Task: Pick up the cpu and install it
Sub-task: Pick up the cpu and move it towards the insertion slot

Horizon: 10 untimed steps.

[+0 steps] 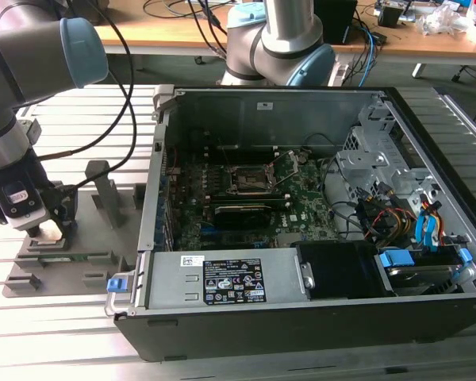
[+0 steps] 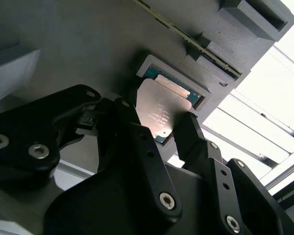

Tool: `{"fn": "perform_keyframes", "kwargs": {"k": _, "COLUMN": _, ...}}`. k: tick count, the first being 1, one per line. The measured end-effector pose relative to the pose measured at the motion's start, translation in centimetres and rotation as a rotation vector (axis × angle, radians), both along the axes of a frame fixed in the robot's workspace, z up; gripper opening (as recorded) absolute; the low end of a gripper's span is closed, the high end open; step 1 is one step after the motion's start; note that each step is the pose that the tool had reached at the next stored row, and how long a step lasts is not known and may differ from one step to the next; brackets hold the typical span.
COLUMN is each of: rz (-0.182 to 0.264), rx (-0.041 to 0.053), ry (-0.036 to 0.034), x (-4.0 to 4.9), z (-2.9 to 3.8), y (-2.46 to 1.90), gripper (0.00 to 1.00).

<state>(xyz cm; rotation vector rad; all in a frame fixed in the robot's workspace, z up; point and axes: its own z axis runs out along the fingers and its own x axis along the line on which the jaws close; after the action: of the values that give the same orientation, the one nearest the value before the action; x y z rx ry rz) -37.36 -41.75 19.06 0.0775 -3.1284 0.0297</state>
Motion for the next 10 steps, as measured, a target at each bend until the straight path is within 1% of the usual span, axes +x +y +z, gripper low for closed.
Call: {"fn": "perform_keyframes", "kwargs": {"k": 10, "rz": 0.0, "rx": 0.0, "ry": 0.0, "x": 0.0, "z": -0.01, "y": 0.0, "gripper": 0.54}}
